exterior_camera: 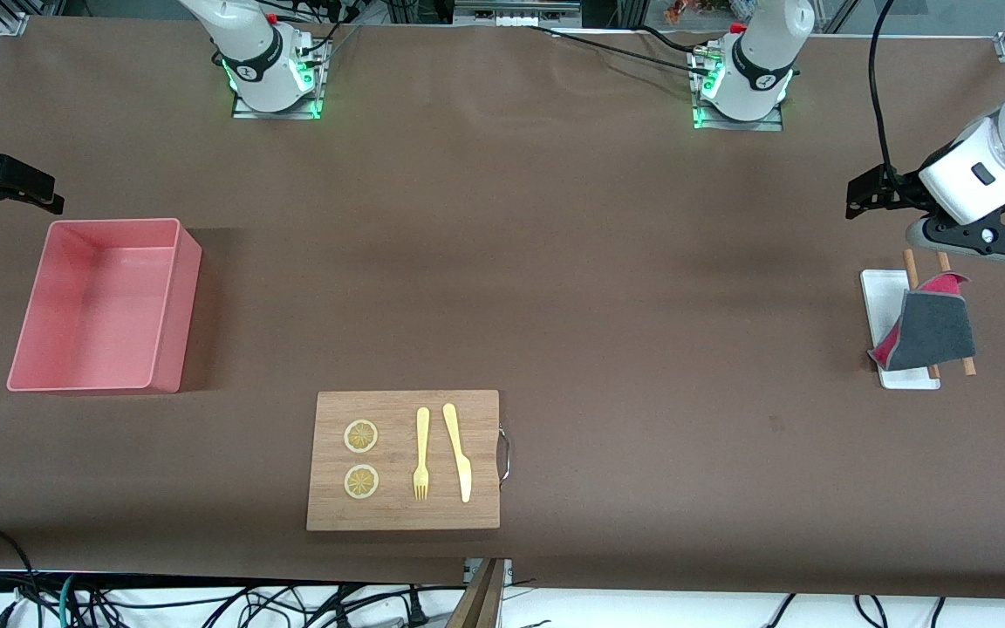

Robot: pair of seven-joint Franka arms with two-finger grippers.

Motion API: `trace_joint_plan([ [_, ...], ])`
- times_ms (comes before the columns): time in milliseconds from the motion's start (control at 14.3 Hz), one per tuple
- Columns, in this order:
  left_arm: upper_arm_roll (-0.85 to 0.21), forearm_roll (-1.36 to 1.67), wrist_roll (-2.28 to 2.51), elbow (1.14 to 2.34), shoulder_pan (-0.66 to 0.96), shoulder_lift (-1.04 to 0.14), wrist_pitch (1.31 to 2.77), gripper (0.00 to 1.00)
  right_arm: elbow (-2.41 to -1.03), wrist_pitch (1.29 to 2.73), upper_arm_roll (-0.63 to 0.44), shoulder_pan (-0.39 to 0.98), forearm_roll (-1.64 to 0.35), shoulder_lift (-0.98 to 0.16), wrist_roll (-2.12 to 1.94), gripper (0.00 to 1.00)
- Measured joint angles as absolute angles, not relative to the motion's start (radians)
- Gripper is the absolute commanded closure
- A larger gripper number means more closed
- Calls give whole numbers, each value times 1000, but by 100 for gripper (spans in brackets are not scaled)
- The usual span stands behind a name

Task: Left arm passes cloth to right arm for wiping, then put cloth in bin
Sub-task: 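Move the left gripper toward the grey cloth on the white rack, then lower the left gripper and grasp the grey cloth edge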

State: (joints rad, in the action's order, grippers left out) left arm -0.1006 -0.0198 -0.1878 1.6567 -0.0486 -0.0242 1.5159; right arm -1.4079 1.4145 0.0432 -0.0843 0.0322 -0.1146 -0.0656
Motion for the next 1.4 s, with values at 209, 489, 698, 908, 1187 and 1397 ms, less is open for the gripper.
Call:
trace_joint_plan([
  [209, -92, -45, -351, 1657, -59, -24, 1483, 0, -1408, 1414, 43, -84, 32, -115, -66, 0],
  [489, -88, -49, -667, 1659, -151, -41, 1439, 0, -1408, 1414, 43, -84, 32, -118, -66, 0],
  [698, -83, -50, -903, 1661, -258, -89, 1442, 0, -1408, 1415, 43, -85, 32, -120, -66, 0],
  [908, -81, -50, -1143, 1665, -365, -158, 1536, 0, -1408, 1415, 43, -85, 32, -120, -66, 0],
  [1187, -81, -2, -1501, 1691, -515, -265, 1755, 0, -1408, 1415, 43, -85, 32, -120, -66, 0],
  [1397, -81, 61, -1728, 1796, -612, -296, 1888, 0, -1408, 1415, 43, -85, 32, -120, -66, 0],
])
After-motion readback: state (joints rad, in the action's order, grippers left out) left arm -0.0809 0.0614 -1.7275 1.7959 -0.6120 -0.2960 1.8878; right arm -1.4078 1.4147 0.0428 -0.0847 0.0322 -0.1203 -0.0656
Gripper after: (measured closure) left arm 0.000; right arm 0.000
